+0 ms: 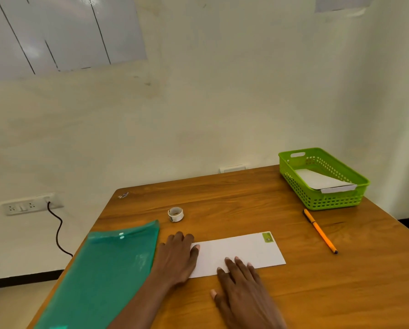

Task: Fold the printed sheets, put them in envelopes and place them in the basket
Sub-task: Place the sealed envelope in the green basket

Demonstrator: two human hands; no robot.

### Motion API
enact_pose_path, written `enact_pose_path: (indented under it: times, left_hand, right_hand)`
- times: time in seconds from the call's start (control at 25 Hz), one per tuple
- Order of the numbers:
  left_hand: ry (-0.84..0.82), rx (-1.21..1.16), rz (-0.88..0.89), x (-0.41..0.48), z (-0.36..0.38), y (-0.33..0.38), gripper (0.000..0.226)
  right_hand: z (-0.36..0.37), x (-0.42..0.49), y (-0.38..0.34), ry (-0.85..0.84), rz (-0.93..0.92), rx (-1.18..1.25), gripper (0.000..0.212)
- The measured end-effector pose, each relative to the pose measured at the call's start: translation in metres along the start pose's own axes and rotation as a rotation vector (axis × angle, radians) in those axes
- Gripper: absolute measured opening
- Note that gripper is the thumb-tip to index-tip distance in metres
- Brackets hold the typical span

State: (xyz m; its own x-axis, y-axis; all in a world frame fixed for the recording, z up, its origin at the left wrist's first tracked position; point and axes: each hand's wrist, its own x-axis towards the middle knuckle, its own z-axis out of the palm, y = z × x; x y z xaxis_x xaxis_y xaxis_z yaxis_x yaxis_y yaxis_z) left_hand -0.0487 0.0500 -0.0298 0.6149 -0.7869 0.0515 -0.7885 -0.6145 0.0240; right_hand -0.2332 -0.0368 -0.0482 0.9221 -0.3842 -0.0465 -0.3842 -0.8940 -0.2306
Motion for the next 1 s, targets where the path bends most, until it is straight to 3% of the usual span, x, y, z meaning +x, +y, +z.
enact_pose_path:
  times: [0.2,0.4,0.48,0.56,0.68,0.8,0.88,0.92,1.0]
  left_hand:
    - [-0.185,-0.105,-0.174,0.010,-0.016,0.010,0.034]
    - [-0.437,-0.538,-0.358,0.005,-0.042,0.023,0.042]
    - [-0.459,-0.671,-0.396,-0.002,-0.052,0.030,0.037]
    - [-0.421,-0.838,-0.458,-0.011,-0.060,0.038,0.032]
    - [-0.294,-1.070,-0.509,-0.021,-0.070,0.053,0.029]
    - [-0.116,-1.258,-0.541,-0.022,-0.075,0.080,0.026]
    - [0.004,-1.302,-0.534,-0.021,-0.077,0.106,0.024]
    - [0.075,-1.284,-0.509,-0.021,-0.078,0.121,0.023]
    - [0.205,-1.215,-0.408,-0.022,-0.084,0.149,0.024]
  right_hand:
    - [-0.001,-0.010,0.000,0.079,0.043,0.094,0.096]
    - [-0.010,-0.020,0.003,0.110,0.071,0.304,0.100]
    - [-0.012,-0.024,0.005,0.142,0.094,0.405,0.081]
    - [-0.012,-0.024,0.010,0.270,0.183,0.551,0.045]
    - [-0.020,-0.026,0.020,0.487,0.401,0.901,0.041]
    - [-0.037,-0.031,0.025,0.399,0.607,1.331,0.051]
    - [-0.057,-0.037,0.022,0.212,0.607,1.696,0.036]
    - [-0.068,-0.040,0.022,0.165,0.564,1.768,0.029]
    - [-0.092,-0.047,0.029,0.224,0.502,1.672,0.020]
